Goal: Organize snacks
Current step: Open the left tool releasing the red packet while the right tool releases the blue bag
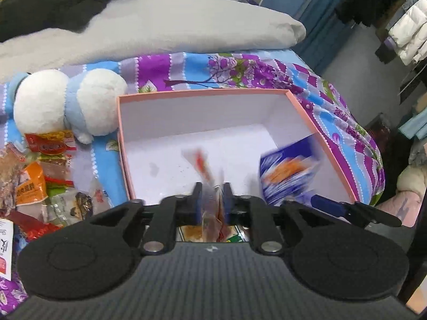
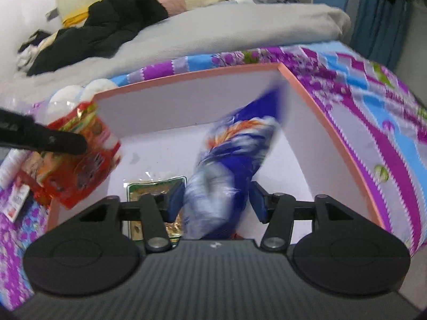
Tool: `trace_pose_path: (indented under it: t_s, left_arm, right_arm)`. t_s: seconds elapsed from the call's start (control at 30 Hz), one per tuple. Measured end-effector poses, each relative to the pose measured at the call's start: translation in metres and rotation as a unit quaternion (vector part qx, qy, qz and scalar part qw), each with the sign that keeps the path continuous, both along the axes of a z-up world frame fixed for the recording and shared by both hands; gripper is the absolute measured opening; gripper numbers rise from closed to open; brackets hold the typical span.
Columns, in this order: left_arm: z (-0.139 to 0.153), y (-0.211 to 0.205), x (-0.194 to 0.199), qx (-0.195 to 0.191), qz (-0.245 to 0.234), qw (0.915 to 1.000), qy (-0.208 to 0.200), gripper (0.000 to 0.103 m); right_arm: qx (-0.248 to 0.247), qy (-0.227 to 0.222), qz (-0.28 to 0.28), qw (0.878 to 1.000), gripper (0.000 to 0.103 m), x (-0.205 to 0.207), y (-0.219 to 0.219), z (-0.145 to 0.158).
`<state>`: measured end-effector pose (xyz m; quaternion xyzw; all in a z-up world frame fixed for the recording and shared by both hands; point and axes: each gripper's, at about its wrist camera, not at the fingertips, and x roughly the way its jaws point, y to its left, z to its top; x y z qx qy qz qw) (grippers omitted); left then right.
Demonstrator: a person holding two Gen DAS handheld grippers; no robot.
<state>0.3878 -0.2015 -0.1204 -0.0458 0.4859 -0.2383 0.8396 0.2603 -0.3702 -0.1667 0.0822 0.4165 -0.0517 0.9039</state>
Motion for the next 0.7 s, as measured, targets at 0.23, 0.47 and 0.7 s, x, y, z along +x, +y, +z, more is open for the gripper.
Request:
trace_pose_path:
  t_s: [0.23, 0.47, 0.7]
  left_arm:
    - [0.016, 0.012, -0.017, -0.011, 0.006, 0.9995, -0.027, 0.071]
    - [0.040, 0.028, -0.052, -0.028, 0.012, 0.9967, -0.076, 0.071]
    - [0.058, 0.049, -0.097, -0.044, 0.021, 0.9917, -0.119, 0.071]
  right_arm:
    - [0.025, -0.027, -0.009, 0.999, 0.080, -0.014, -0.006, 0.008]
    - [0.031, -0.064, 0.000, 0.997, 0.080, -0.040, 0.003, 0.025]
    - [0.040, -0.102, 0.024, 0.994, 0.080, -0.072, 0.027, 0.038]
